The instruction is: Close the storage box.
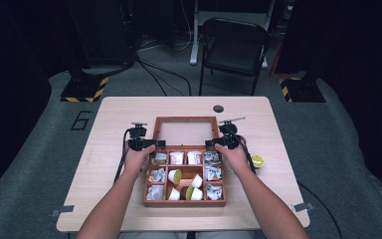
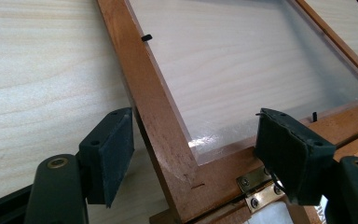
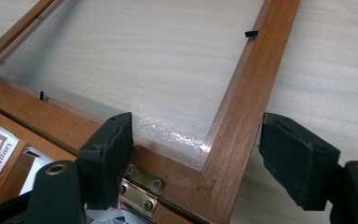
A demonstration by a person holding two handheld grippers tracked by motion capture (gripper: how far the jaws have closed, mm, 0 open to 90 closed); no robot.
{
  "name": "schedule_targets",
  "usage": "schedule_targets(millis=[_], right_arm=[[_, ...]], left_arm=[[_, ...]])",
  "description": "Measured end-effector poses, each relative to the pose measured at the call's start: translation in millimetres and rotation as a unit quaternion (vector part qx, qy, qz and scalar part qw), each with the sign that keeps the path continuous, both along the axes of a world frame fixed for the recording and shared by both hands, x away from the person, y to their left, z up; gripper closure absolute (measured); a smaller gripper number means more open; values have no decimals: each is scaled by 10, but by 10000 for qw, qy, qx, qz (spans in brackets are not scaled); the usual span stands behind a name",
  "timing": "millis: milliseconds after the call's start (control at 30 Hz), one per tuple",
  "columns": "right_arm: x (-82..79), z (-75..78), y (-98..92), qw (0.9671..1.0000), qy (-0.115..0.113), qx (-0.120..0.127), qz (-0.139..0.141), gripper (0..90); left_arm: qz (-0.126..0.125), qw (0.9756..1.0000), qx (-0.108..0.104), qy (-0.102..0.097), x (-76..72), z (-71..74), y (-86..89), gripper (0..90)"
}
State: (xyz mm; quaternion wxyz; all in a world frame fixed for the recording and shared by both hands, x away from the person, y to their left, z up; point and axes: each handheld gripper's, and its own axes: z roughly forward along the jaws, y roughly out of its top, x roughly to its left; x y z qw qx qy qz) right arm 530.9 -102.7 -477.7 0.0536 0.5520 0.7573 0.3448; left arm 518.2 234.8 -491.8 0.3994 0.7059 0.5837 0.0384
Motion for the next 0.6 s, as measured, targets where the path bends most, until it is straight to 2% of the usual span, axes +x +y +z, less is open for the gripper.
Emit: schedule_targets(millis=[333,433,600], right_arm=[[33,-28,-17,9999,47,96,-3,240],[50,-42,-25,9998,82,174,-8,234],[57,-49,-36,9998,85,184,39,232]], left_arm=[[3,10000,-45,1,10,-13,-3,265],[-54,9999,-121,101,26,-23,25,261],[-38,9998,-158,97,33,-30,26,260]])
